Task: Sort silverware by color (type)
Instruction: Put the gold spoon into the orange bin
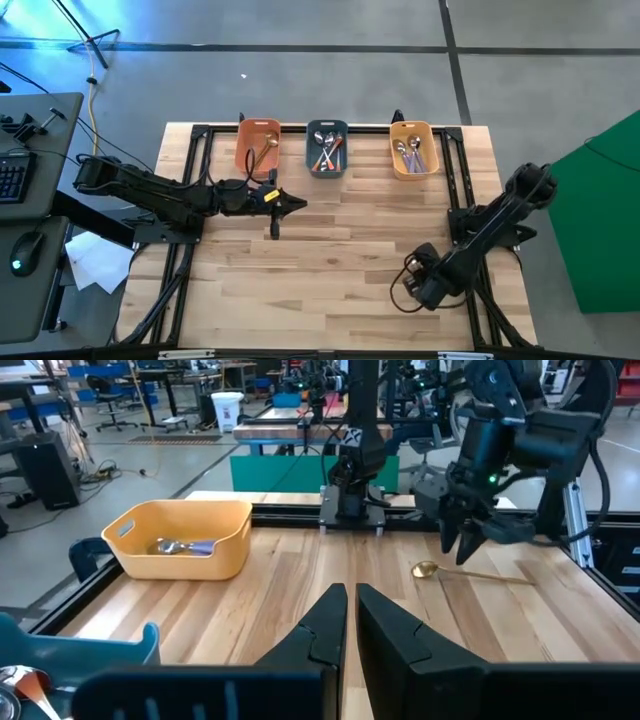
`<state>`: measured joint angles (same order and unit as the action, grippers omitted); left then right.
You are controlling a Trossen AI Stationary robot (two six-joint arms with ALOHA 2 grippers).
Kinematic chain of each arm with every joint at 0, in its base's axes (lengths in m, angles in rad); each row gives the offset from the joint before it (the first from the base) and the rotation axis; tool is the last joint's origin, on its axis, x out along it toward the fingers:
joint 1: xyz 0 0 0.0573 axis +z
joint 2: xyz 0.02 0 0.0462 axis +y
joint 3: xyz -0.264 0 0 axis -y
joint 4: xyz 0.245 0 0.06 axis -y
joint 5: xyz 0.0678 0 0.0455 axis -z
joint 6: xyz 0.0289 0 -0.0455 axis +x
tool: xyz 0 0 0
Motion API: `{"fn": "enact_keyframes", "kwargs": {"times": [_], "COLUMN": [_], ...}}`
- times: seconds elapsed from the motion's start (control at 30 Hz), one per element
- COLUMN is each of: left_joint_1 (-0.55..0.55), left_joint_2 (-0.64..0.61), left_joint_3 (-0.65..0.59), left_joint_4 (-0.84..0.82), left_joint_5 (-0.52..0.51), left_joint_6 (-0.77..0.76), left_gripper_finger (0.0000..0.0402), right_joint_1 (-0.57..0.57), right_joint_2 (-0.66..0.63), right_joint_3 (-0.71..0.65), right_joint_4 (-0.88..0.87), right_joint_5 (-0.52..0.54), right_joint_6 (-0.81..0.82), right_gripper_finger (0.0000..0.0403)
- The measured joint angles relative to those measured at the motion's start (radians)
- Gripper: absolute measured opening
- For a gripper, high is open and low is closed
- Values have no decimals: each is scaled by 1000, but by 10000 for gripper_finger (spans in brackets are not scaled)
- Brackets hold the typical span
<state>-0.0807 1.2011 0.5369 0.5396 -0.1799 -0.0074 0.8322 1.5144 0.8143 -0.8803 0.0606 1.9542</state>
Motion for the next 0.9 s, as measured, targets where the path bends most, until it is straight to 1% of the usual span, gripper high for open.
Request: {"fn": "enact_keyframes", "kwargs": {"times": [0.13, 0.4, 0.57, 0.7, 0.8, 0.9], "left_joint_1": [0, 0, 0, 0, 0, 0], "left_joint_2": [0, 0, 0, 0, 0, 0], "left_joint_3": [0, 0, 0, 0, 0, 0], "left_joint_4": [-2, -4, -4, -4, -10, -11], "left_joint_5": [0, 0, 0, 1, 1, 1], "left_joint_6": [-7, -11, -16, -21, -44, -45], "left_gripper_finger": [15, 15, 15, 15, 15, 15], "right_joint_1": [0, -8, -34, -51, -53, -53], "right_joint_2": [38, 45, 45, 42, 40, 41], "right_joint_3": [0, -1, -30, -78, -87, -84], "right_joint_4": [8, -21, 0, 80, 91, 89], "right_joint_5": [-2, 140, 137, 132, 139, 155], "right_joint_6": [30, 113, 109, 60, 29, -5], "right_gripper_finger": [133, 133, 133, 132, 118, 86]}}
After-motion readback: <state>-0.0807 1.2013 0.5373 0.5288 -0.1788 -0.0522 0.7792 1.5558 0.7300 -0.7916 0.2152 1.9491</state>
